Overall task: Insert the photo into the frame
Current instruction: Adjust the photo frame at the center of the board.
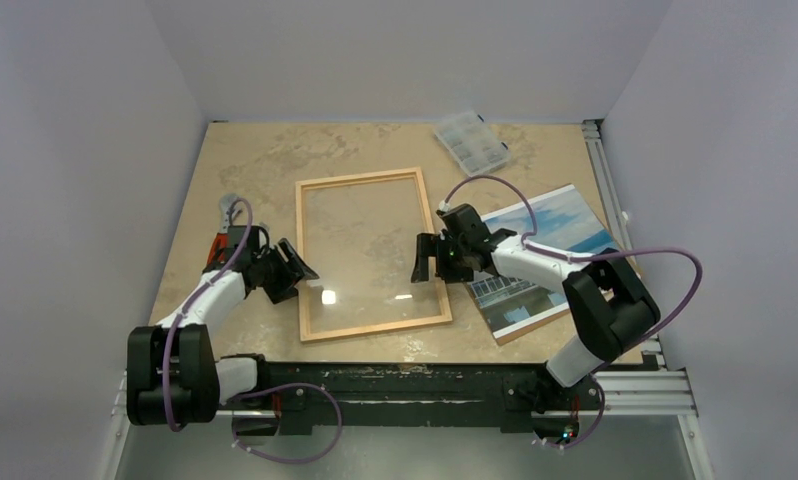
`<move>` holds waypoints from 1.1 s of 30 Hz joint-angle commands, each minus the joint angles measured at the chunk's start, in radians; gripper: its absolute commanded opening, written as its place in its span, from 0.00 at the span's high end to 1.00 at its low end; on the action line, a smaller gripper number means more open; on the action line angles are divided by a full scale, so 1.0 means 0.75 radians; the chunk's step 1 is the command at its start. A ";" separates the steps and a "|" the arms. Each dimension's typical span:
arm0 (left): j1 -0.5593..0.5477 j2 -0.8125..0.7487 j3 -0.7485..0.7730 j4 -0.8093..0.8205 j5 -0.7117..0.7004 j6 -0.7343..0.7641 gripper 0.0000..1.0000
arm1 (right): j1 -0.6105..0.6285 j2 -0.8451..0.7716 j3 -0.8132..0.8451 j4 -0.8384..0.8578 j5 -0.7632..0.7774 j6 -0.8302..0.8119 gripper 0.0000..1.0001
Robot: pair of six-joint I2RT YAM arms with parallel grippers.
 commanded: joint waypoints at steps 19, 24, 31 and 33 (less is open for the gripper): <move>-0.020 0.157 0.389 -0.332 -0.239 0.233 0.40 | 0.142 0.073 0.048 0.164 -0.103 0.195 0.15; -0.024 0.092 0.418 -0.389 -0.270 0.229 0.36 | 0.145 -0.004 0.050 0.074 0.007 0.155 0.13; -0.088 -0.235 0.442 -0.430 -0.247 0.160 0.28 | 0.142 -0.143 0.054 -0.010 0.087 0.147 0.10; -0.164 -0.289 0.439 -0.402 -0.238 0.114 0.23 | 0.133 -0.173 0.048 -0.039 0.103 0.144 0.09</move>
